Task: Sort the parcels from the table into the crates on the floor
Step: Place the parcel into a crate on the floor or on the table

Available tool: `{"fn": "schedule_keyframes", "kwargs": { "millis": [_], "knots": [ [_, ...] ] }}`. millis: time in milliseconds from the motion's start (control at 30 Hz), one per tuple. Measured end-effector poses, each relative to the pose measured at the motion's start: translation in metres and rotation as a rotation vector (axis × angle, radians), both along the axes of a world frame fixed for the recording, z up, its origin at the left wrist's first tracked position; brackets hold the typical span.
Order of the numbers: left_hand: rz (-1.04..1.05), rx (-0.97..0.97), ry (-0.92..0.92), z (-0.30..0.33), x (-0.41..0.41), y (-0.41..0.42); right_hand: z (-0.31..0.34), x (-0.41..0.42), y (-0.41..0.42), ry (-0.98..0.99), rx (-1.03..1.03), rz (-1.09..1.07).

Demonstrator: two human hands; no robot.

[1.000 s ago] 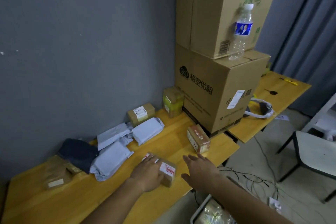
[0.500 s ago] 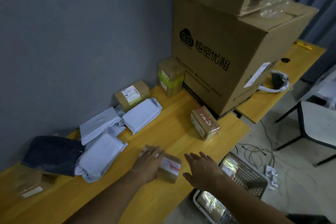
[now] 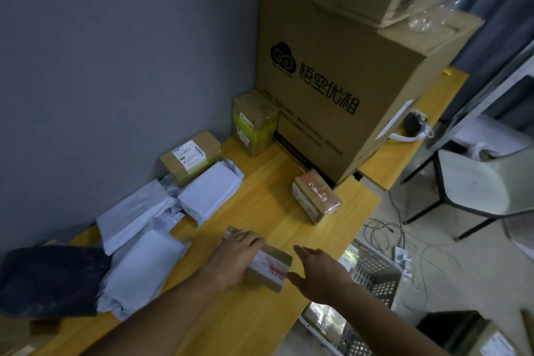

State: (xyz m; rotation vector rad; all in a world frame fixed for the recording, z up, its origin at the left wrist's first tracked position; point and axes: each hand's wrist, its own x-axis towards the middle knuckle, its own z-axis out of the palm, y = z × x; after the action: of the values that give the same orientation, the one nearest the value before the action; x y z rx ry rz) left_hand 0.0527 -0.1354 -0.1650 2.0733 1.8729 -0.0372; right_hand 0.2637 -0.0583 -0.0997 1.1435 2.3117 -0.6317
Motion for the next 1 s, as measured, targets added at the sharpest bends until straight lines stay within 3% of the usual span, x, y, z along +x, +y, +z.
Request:
{"fn": "schedule_keyframes", "kwargs": {
  "millis": [133, 333, 433, 633, 767, 833, 933, 1000],
  "knots": [
    [0.004, 0.162, -0.033, 0.05, -0.016, 0.002, 0.041, -0.011, 0.018, 0.149, -0.016, -0.122],
    [-0.027, 0.466, 0.001, 0.109, -0.048, -0.002, 0.11, -0.03, 0.03, 0.474, -0.309, -0.384],
    [-0.054, 0.59, -0.016, 0.138, -0.055, -0.006, 0.134, -0.034, 0.027, 0.477, -0.299, -0.435],
    [0.005, 0.758, -0.039, 0.178, -0.063, -0.013, 0.16, -0.045, 0.021, 0.71, -0.867, -0.675],
    [0.14, 0.792, -0.052, 0.198, -0.066, -0.02, 0.174, -0.059, 0.013, 0.88, -0.827, -0.686],
    [0.33, 0.779, -0.216, 0.205, -0.065, -0.021, 0.181, -0.065, 0.012, 0.904, -0.762, -0.647],
    [0.737, 0.692, -0.712, 0.227, -0.06, -0.02, 0.192, -0.069, 0.005, 0.912, -0.695, -0.601],
    [0.884, 0.599, -1.028, 0.243, -0.058, -0.018, 0.195, -0.069, -0.001, 0.926, -0.667, -0.586]
  ]
}}
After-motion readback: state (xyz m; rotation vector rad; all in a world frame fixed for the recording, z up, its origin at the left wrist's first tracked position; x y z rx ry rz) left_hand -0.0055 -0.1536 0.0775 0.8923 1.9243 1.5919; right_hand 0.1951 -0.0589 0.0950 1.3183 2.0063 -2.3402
